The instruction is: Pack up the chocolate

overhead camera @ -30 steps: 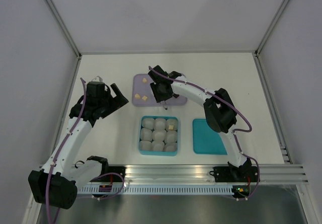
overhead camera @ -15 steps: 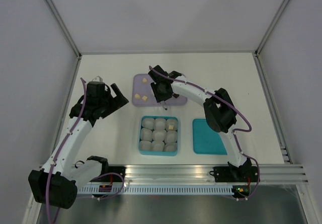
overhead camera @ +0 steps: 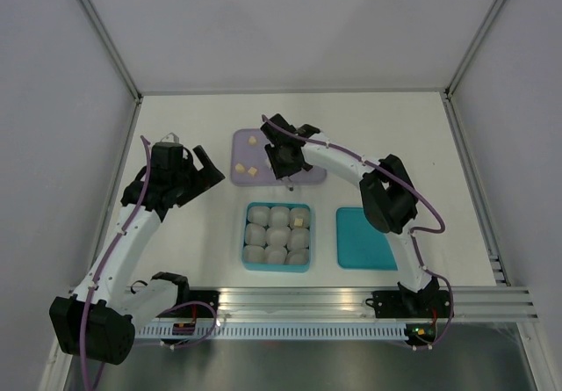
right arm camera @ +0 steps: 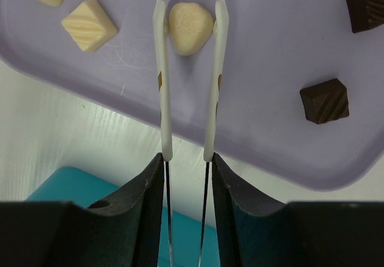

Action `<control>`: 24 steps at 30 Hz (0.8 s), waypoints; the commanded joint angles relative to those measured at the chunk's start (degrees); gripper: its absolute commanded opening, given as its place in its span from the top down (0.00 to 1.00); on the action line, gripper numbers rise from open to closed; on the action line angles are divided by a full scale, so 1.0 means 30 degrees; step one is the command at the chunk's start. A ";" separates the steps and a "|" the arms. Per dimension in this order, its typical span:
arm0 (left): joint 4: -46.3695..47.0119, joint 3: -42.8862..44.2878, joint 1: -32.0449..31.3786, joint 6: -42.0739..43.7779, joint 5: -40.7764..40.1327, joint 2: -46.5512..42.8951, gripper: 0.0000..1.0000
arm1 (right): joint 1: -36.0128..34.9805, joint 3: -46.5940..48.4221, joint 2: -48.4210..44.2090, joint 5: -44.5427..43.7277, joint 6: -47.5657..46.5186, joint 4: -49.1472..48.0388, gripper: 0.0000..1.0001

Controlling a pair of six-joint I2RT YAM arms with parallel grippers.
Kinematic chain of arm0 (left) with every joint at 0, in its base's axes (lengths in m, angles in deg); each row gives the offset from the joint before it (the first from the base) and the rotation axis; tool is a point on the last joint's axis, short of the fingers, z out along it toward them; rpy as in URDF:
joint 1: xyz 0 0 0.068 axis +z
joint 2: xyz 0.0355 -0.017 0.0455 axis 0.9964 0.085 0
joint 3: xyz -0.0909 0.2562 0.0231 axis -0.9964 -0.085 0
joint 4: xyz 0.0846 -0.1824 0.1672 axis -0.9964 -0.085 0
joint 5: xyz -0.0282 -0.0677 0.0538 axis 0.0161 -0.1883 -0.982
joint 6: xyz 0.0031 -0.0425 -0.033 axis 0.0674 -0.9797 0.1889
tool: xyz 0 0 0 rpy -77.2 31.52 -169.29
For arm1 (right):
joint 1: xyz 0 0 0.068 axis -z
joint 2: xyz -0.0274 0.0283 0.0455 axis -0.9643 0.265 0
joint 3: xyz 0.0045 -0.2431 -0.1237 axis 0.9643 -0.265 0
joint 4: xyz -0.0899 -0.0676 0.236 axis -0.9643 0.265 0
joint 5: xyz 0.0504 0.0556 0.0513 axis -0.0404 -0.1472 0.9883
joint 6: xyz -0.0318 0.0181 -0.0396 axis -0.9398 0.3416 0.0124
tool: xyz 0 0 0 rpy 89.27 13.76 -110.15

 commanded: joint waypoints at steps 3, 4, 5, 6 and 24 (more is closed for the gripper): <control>0.0609 0.0294 -0.0066 0.0088 0.0342 -0.0179 0.00 | -0.0115 -0.0701 -0.2506 -0.0511 0.0044 -0.0696 0.89; 0.0638 0.0293 -0.0066 0.0088 0.0313 -0.0179 0.01 | -0.0086 -0.0790 -0.2681 -0.0541 0.0132 -0.0696 0.89; 0.0609 0.0264 -0.0066 0.0117 0.0196 -0.0150 0.00 | -0.0115 -0.0907 -0.2769 -0.0512 0.0132 -0.0725 0.90; 0.0609 0.0264 -0.0066 0.0088 0.0166 -0.0150 0.00 | -0.0115 -0.0966 -0.2857 -0.0512 0.0132 -0.0755 0.91; 0.0551 0.0118 -0.0066 0.0146 0.0927 -0.0149 0.00 | -0.3130 -0.6003 -0.9007 -0.3175 0.1916 -0.1546 0.93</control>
